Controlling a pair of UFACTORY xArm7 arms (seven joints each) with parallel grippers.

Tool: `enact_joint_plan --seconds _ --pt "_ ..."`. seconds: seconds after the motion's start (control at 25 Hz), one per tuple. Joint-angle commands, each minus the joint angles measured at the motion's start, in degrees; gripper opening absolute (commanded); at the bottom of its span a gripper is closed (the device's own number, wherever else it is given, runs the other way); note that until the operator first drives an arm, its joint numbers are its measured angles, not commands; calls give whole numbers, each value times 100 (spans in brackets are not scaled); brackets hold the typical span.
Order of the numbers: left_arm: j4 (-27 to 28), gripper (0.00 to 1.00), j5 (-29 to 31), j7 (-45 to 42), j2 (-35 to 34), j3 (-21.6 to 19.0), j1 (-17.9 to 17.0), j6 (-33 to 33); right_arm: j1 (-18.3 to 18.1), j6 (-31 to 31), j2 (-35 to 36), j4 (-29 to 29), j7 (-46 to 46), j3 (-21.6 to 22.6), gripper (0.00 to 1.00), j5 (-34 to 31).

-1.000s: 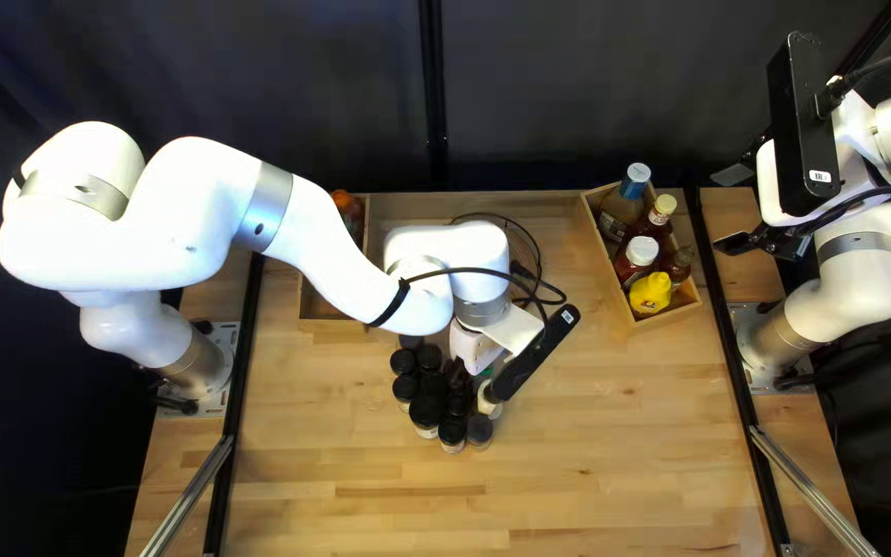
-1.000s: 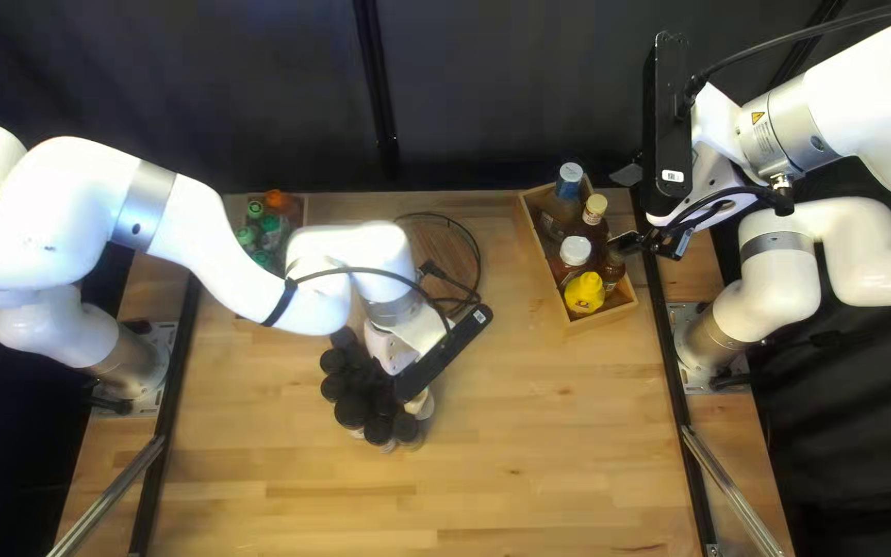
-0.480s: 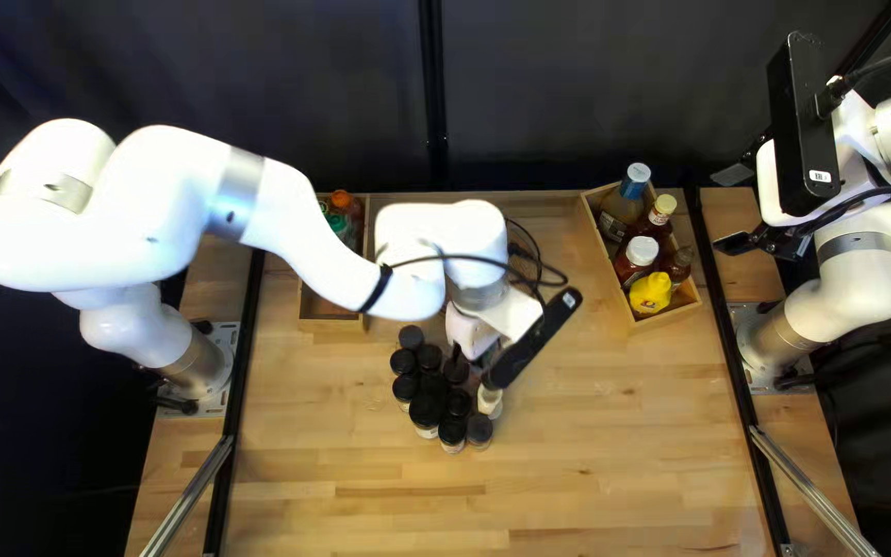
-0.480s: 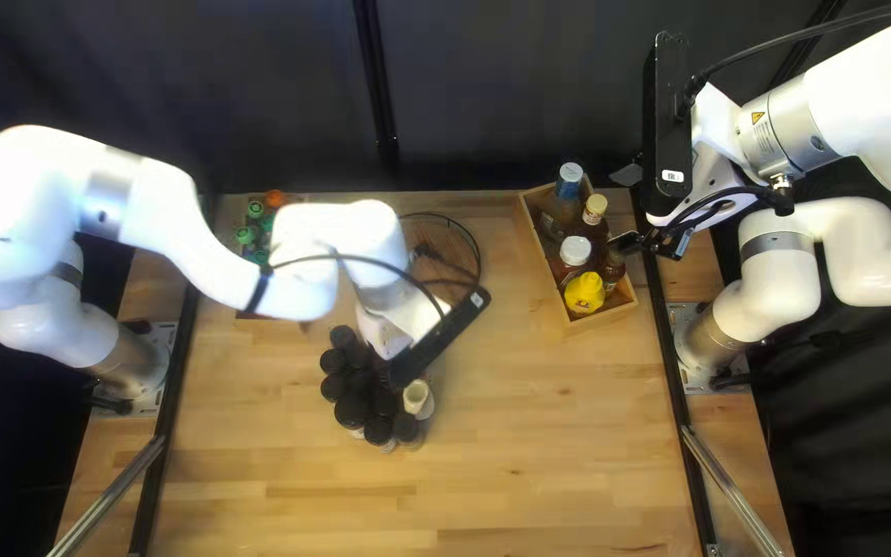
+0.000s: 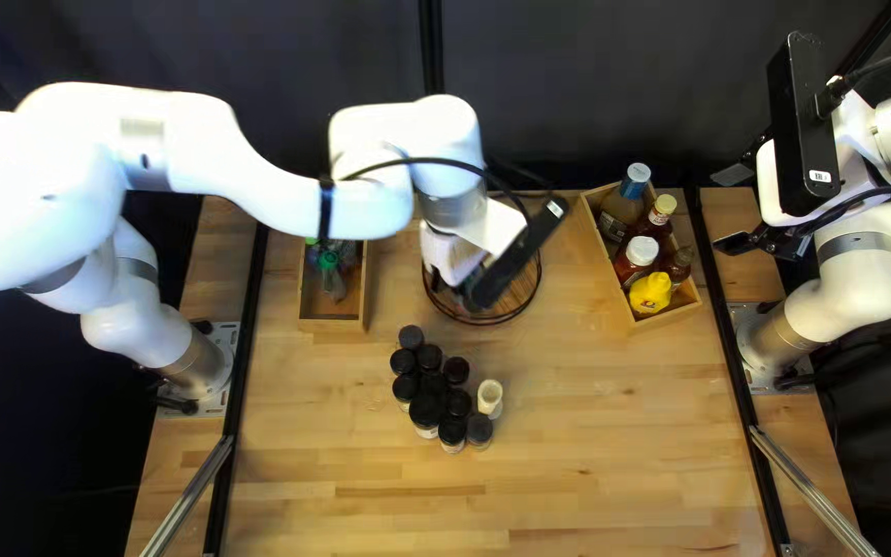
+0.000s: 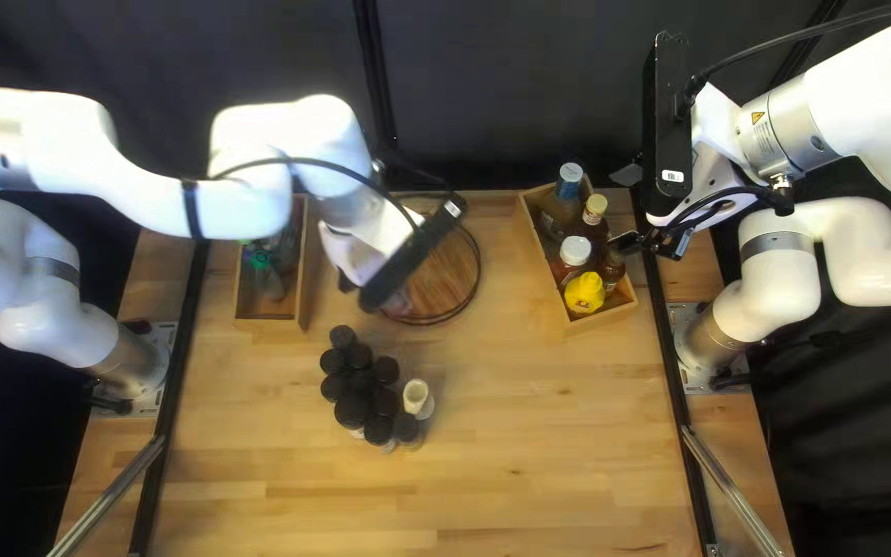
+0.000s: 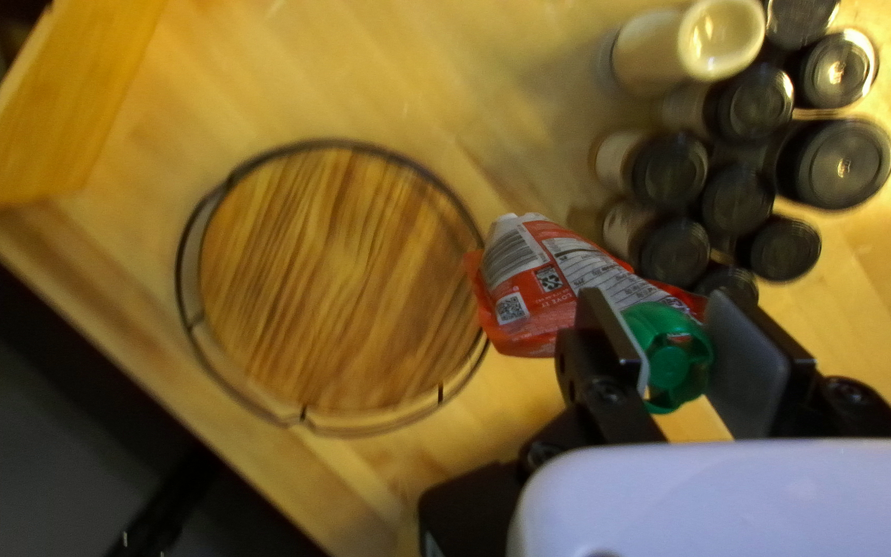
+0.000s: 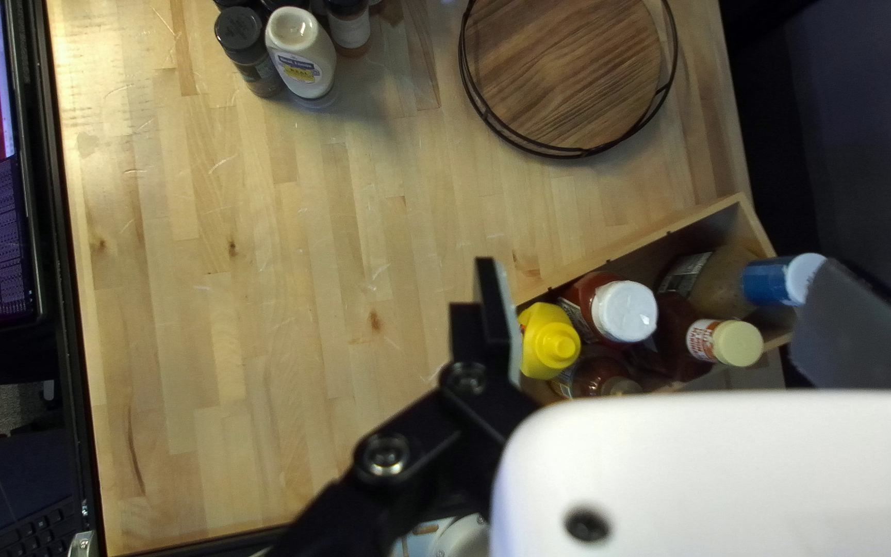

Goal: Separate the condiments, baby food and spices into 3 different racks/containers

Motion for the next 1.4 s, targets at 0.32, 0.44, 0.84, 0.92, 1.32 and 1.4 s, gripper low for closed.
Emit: enact_joint_plan --seconds 0.32,0.44,0.84,0.92,1.32,1.4 --pt "-2206 0 266 -358 -2129 243 337 18 0 0 0 0 0 0 100 0" --pt "-2588 0 314 -441 -2448 291 428 -61 0 0 0 0 0 0 100 0" --pt "-3384 0 573 -621 -2726 382 716 -489 0 0 0 0 0 0 100 0" --pt "-3473 0 614 -652 -2715 384 759 -564 0 0 0 0 0 0 100 0" --pt "-3810 0 739 -781 -2572 386 894 -908 0 0 0 0 0 0 100 0" --pt "-3841 0 729 -787 -2514 386 892 -978 0 0 0 0 0 0 100 0"
